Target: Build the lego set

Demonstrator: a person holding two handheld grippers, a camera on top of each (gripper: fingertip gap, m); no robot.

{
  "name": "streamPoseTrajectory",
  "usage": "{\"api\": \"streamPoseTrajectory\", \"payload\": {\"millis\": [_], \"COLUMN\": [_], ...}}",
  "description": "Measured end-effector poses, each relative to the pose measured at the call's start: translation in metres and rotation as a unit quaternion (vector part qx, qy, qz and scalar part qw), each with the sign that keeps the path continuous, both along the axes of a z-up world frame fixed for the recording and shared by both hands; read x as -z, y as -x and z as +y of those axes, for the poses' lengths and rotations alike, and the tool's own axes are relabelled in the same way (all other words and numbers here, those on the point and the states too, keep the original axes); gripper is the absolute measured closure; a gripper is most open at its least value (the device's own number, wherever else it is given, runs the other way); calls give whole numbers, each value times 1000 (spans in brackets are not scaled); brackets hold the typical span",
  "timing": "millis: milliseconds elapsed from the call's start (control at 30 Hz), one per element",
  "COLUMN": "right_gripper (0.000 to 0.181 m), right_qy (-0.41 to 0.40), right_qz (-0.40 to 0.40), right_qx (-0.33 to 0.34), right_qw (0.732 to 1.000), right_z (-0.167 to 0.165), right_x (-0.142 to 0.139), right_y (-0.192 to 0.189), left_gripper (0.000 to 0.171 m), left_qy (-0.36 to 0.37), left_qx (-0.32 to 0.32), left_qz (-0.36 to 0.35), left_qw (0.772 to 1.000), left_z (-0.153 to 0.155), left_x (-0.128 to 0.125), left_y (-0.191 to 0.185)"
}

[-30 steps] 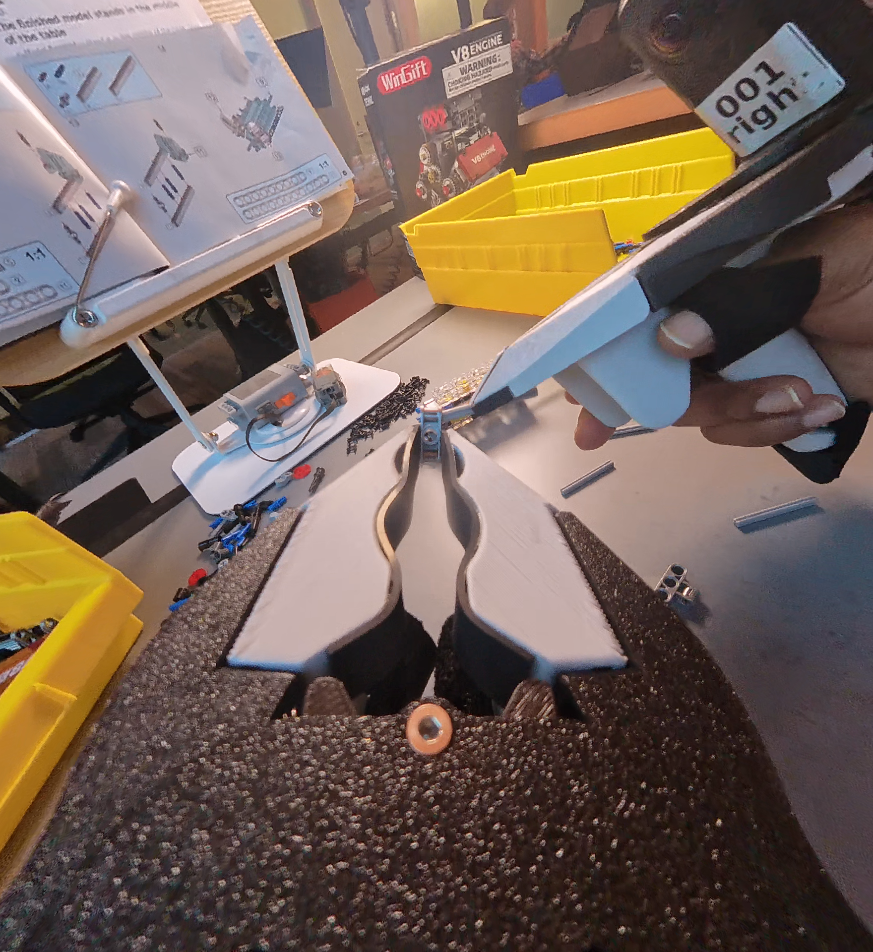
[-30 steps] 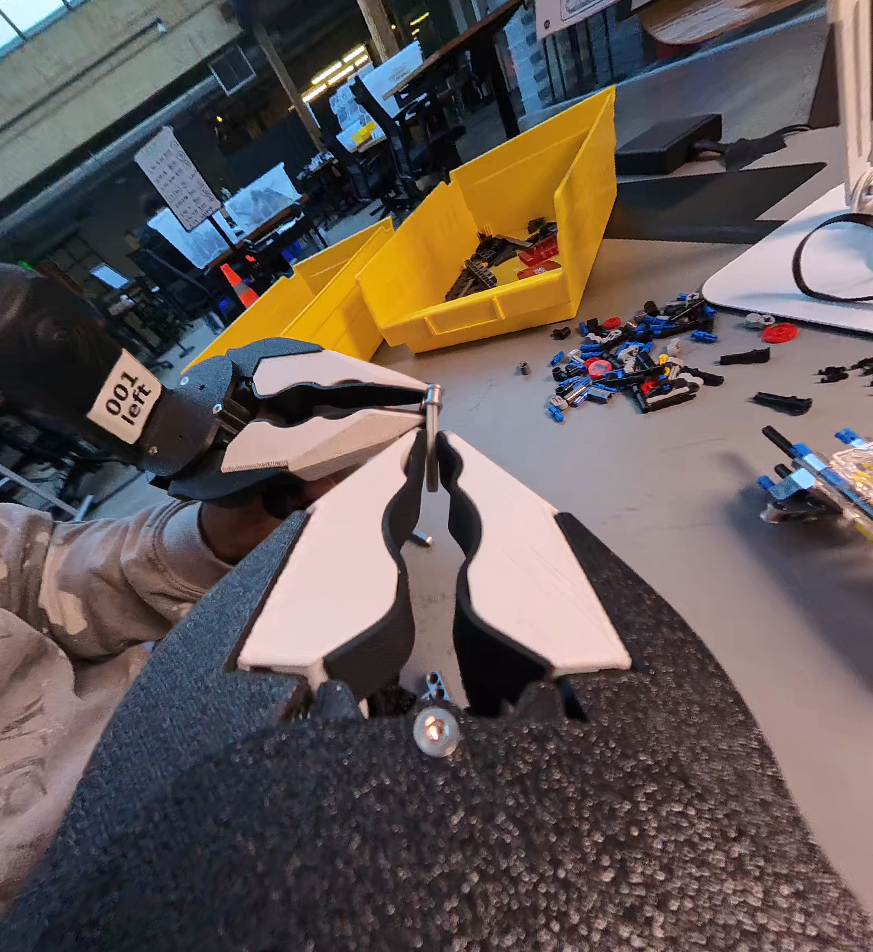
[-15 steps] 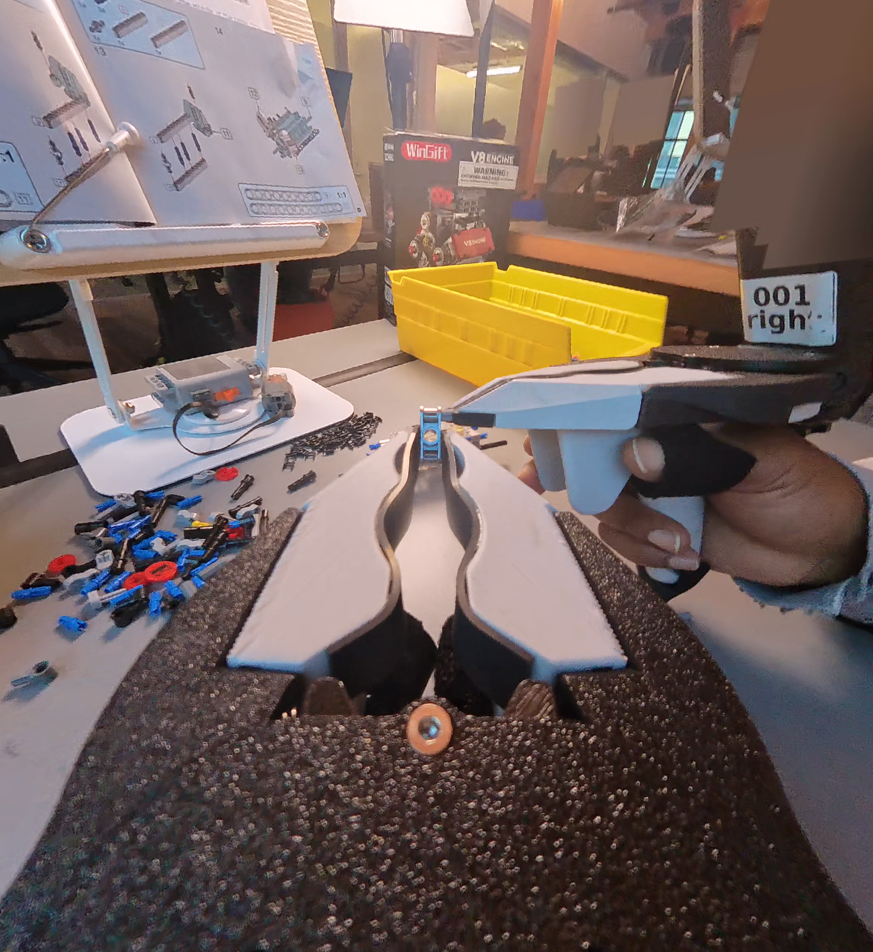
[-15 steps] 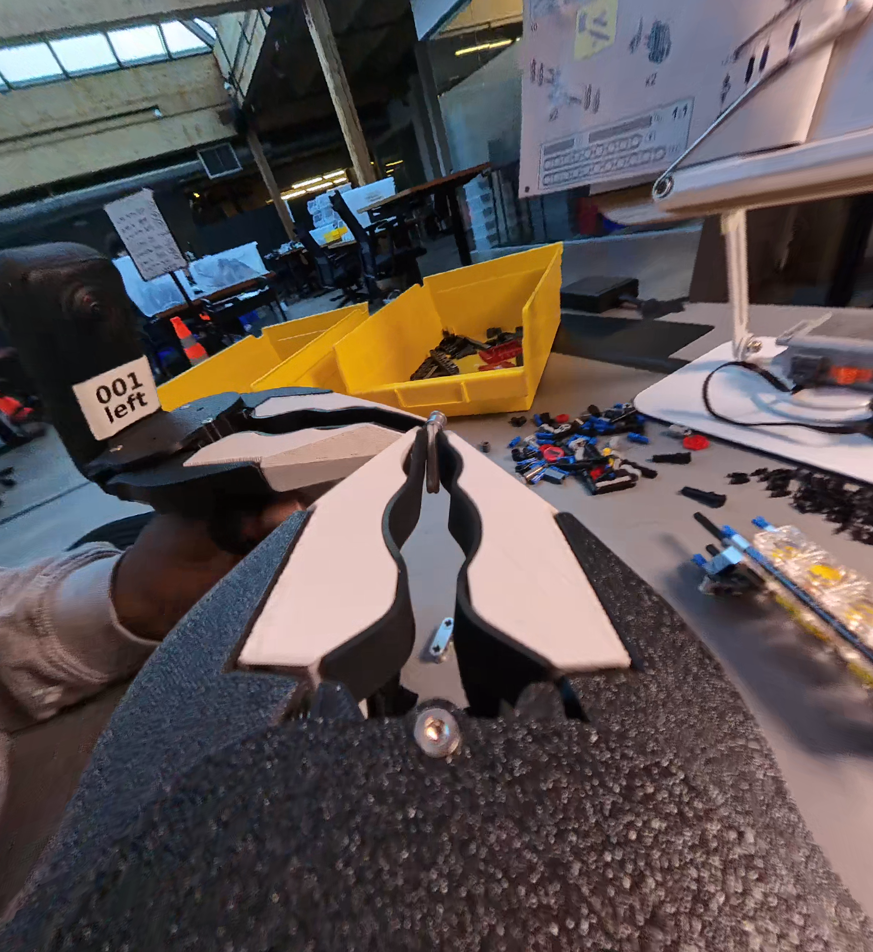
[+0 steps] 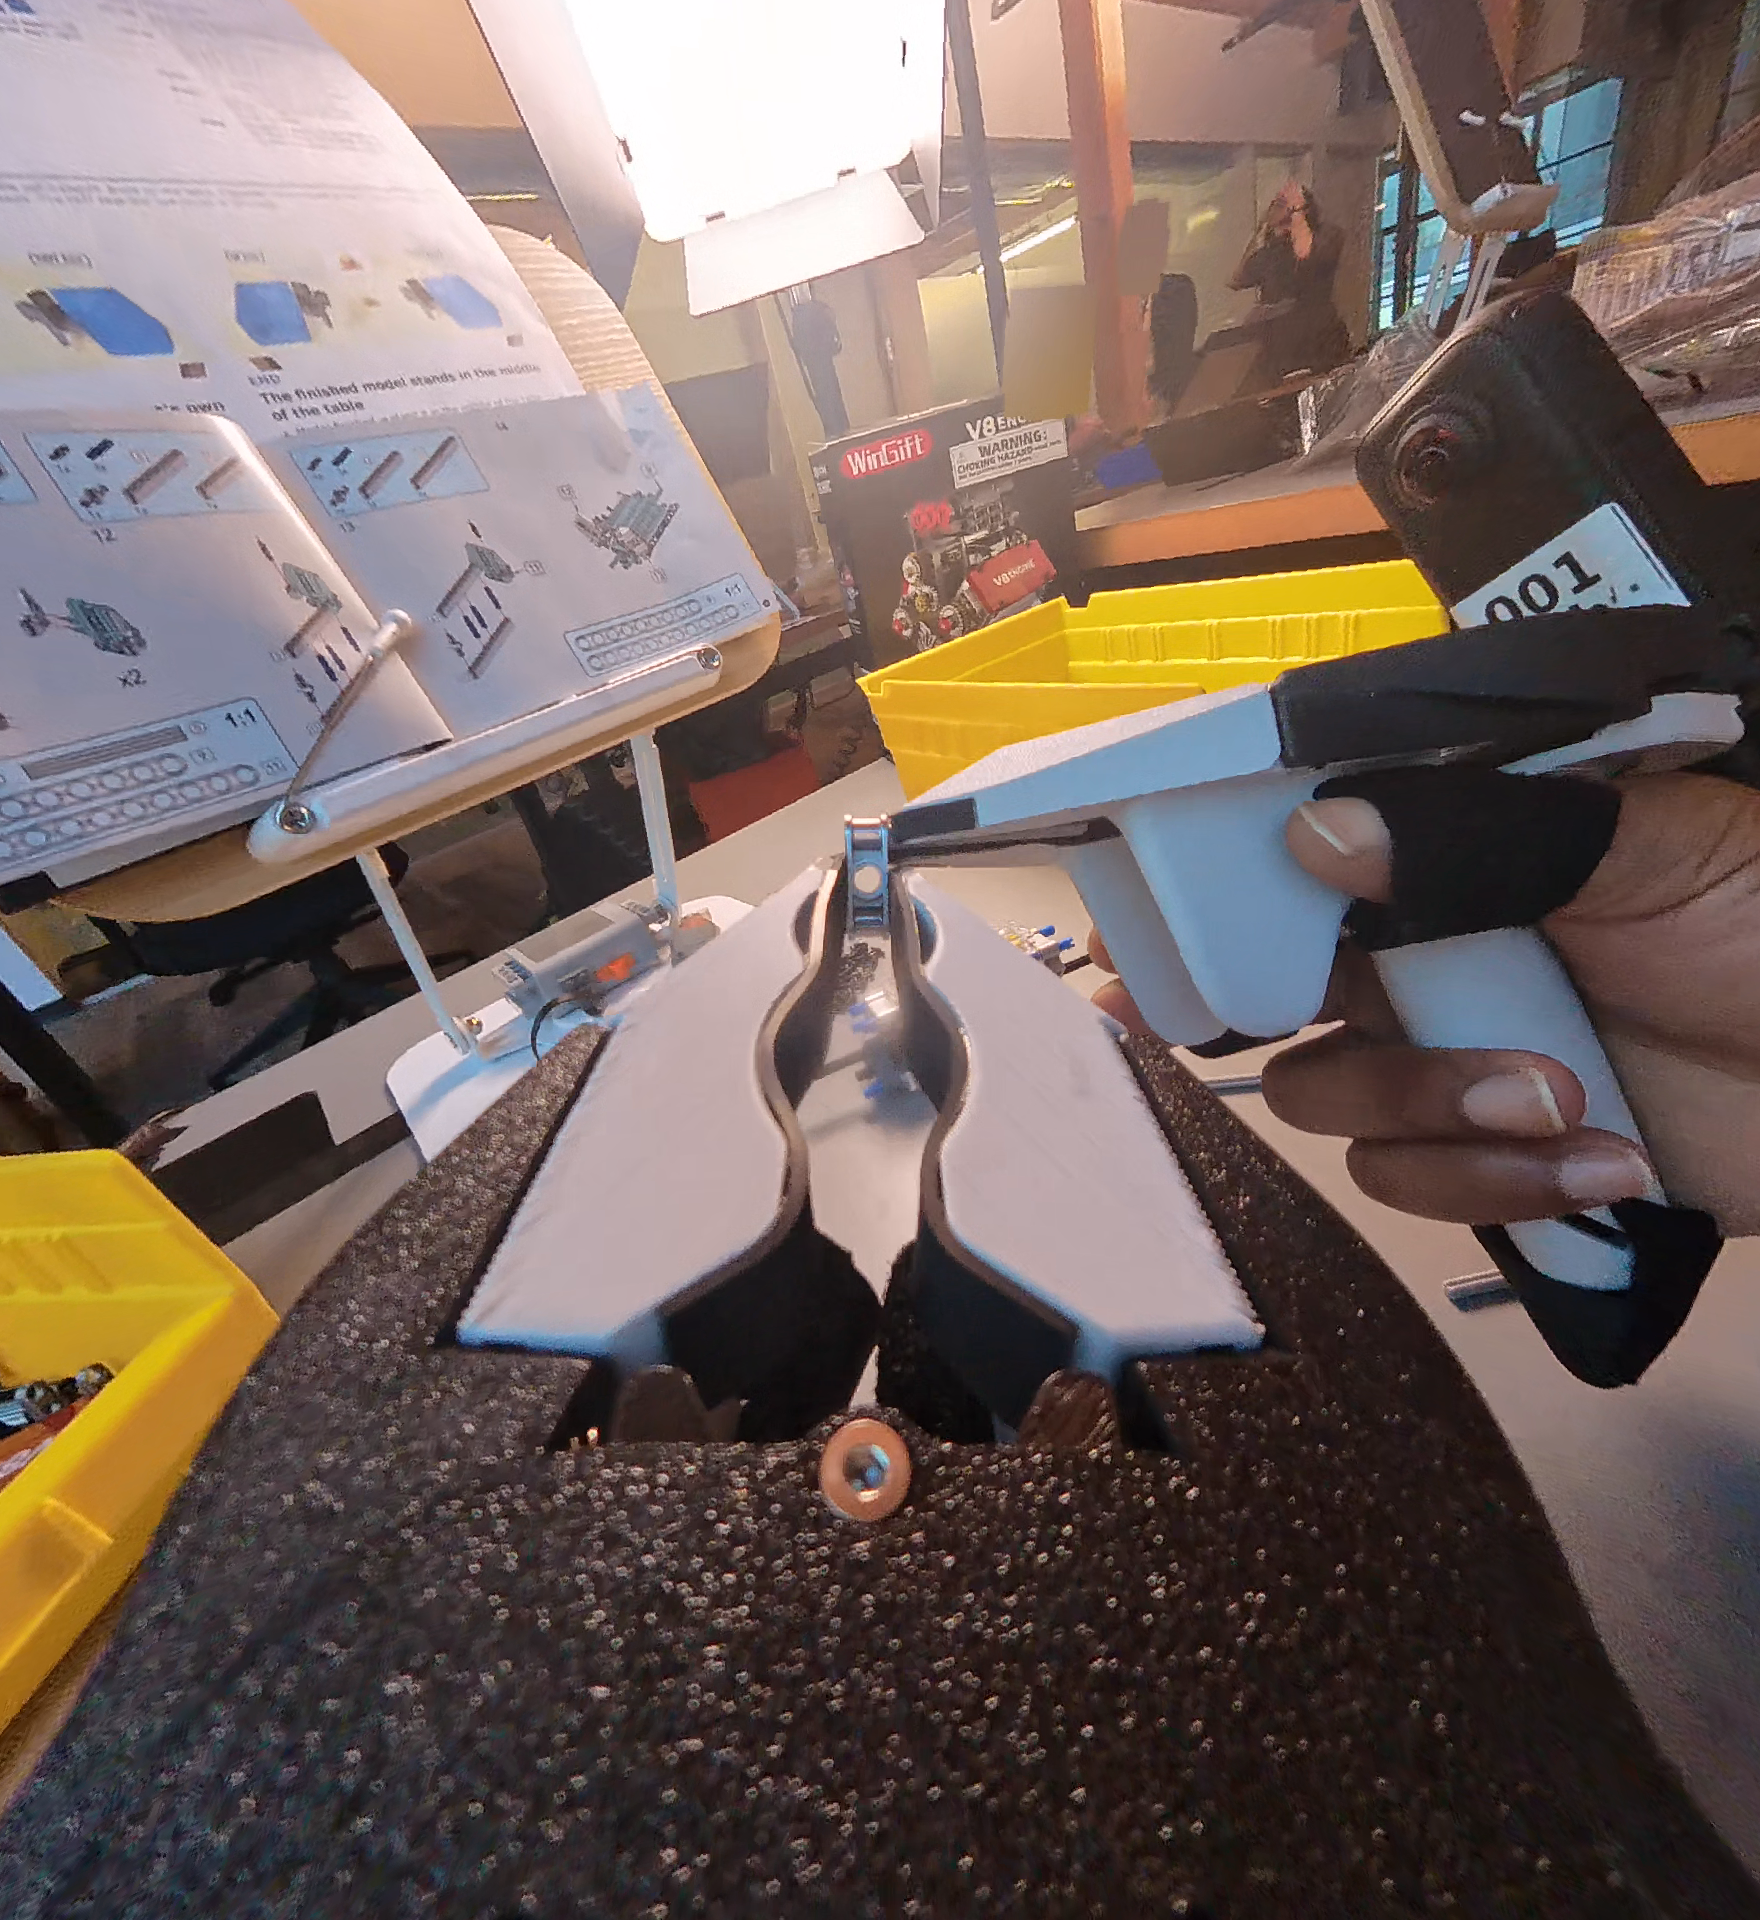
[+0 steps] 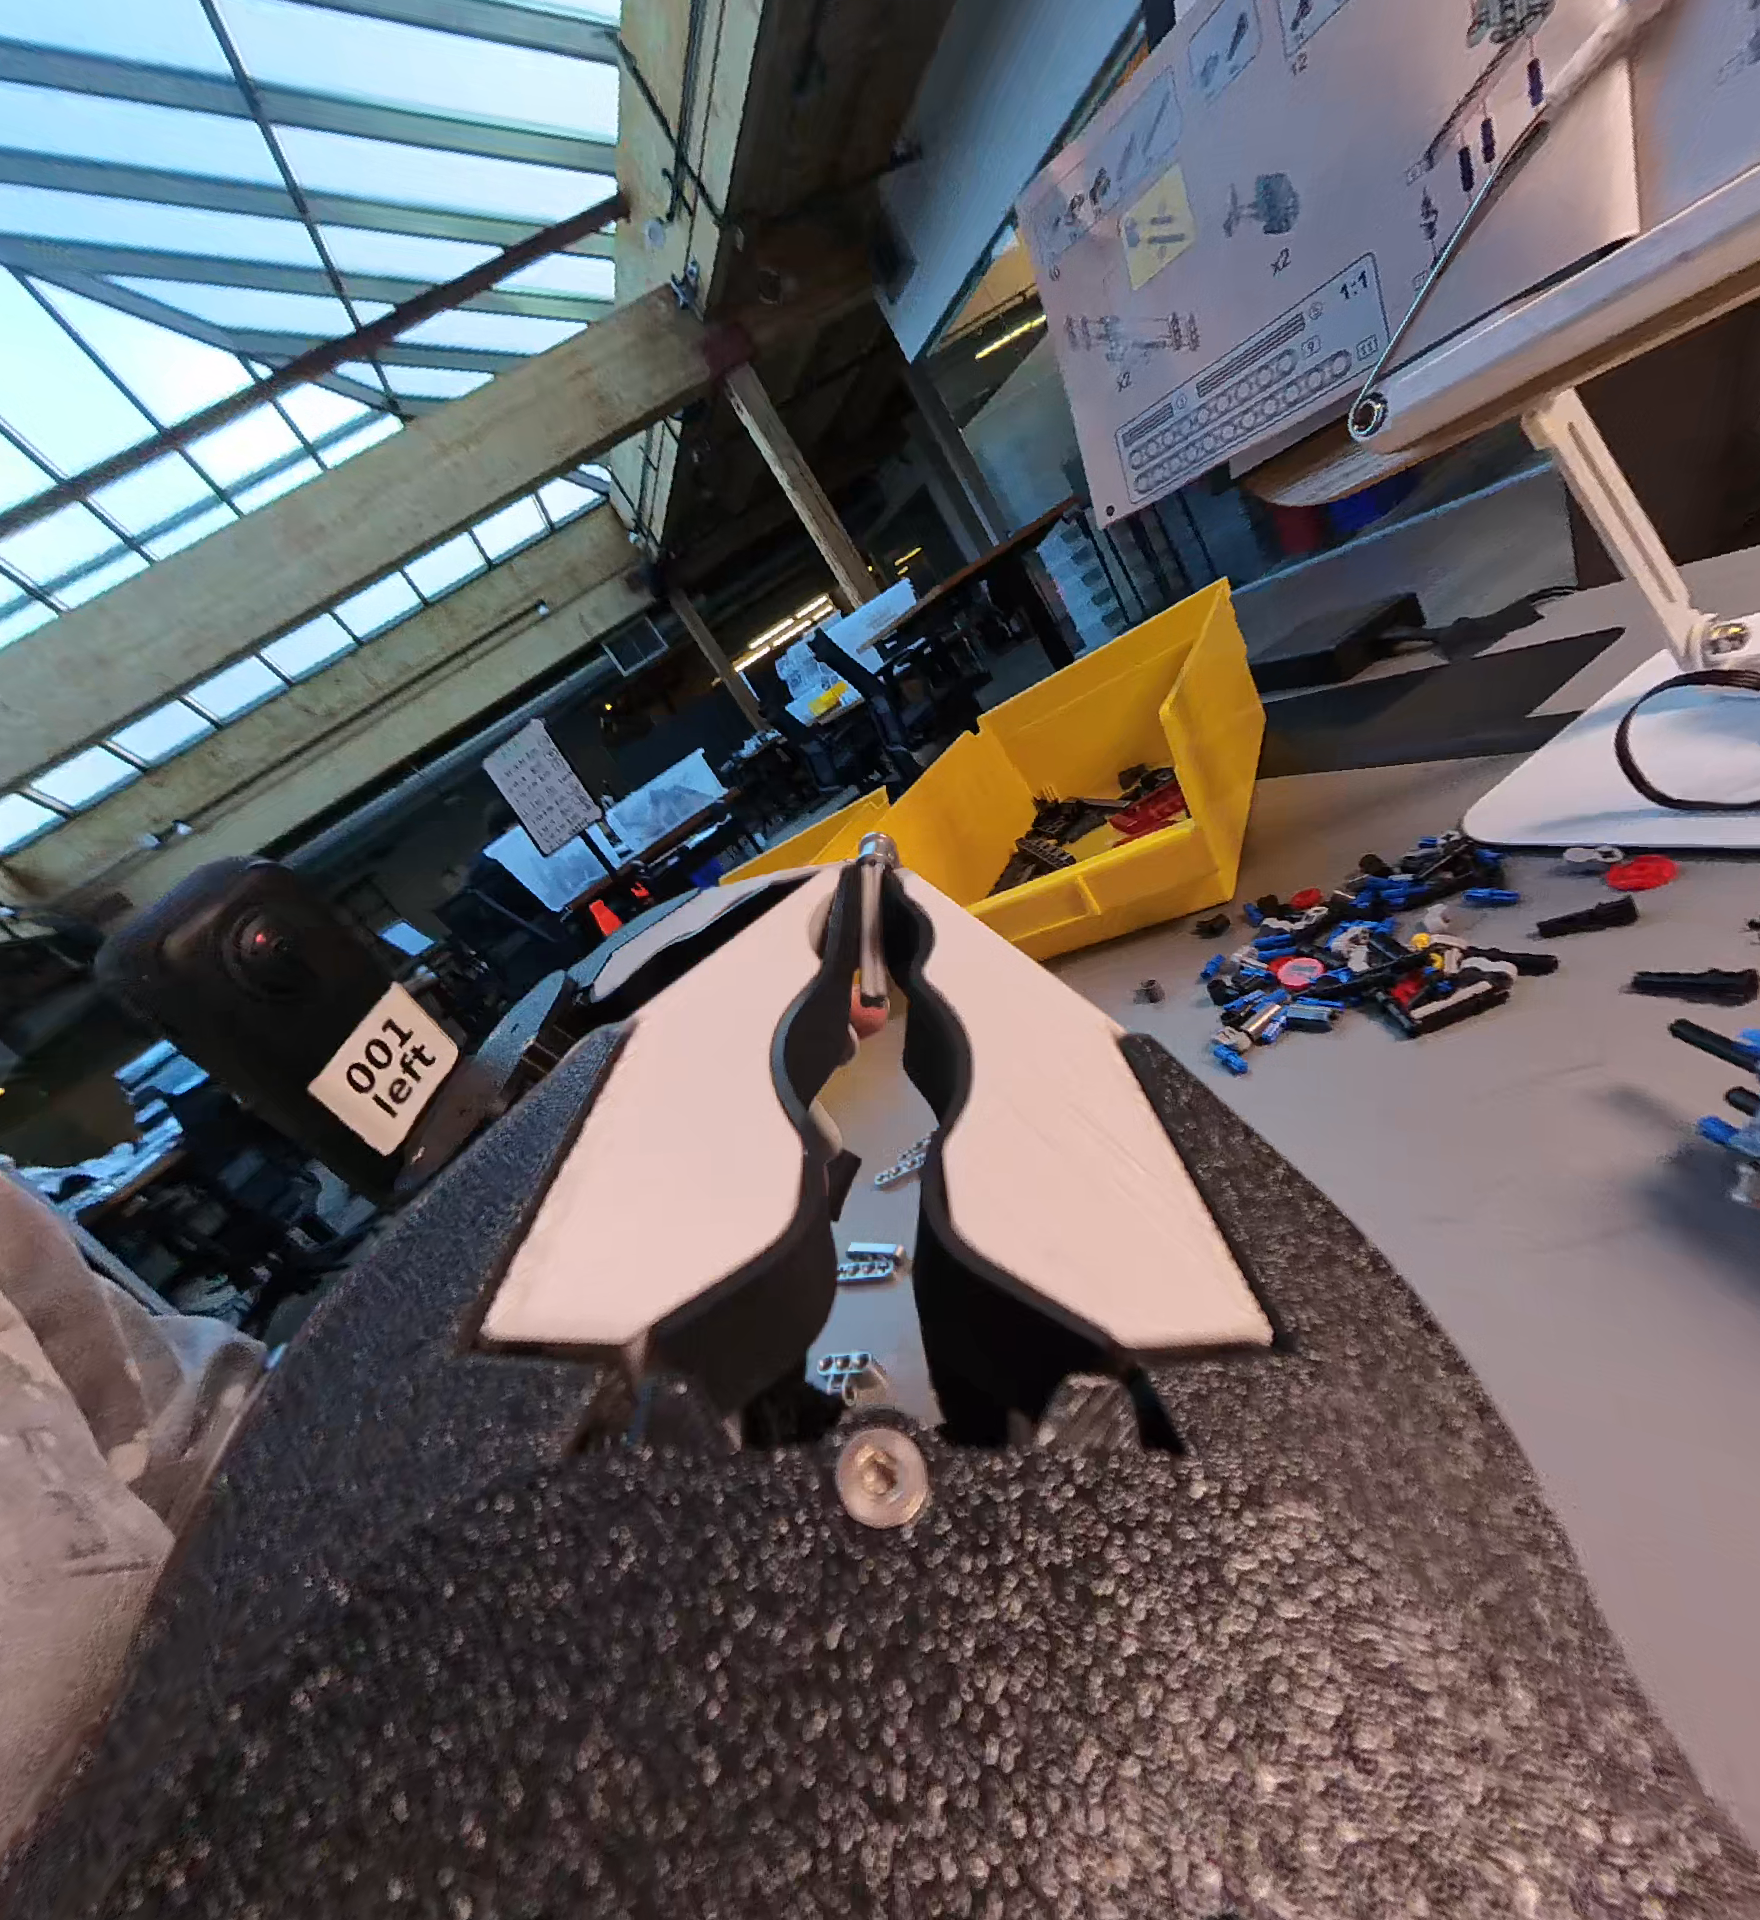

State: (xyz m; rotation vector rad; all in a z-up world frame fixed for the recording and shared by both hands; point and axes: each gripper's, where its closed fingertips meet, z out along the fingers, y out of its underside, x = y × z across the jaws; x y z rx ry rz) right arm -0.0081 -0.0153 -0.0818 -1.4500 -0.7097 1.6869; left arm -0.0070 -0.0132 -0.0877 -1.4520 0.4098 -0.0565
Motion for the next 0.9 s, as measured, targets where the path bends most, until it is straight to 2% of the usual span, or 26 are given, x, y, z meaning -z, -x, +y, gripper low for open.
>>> {"api": "streamPoseTrajectory", "payload": {"millis": [167,300,367,433,533,600,767,900], "right_gripper": [181,180,180,180,180,179,179,179], "right_qy": [18,-16,-54,-111,-240,-282,-210,-187], "right_qz": [21,-6,-30,-58,-104,-118,-91,-82], "right_qx": [4,8,18,38,83,91,55,45], "right_qw": [1000,1000,998,991,962,948,972,978], "right_z": [1,3,6,9,13,13,1,-2], "right_x": [-3,3,7,7,3,0,1,1], "right_y": [-1,1,0,-3,-8,-9,-1,1], "left_gripper": [166,166,166,166,166,166,166,166], "left_qy": [-5,18,35,41,48,45,32,27], "left_qx": [-1,12,6,-13,-29,-31,-12,7], "left_qz": [4,-26,-60,-61,-65,-62,-38,-32], "left_qw": [1000,999,998,997,996,997,999,999], "left_z": [1,3,6,7,6,4,0,-1], "left_x": [-2,3,5,8,11,11,5,2], "left_y": [-1,2,12,25,38,40,19,1]}}
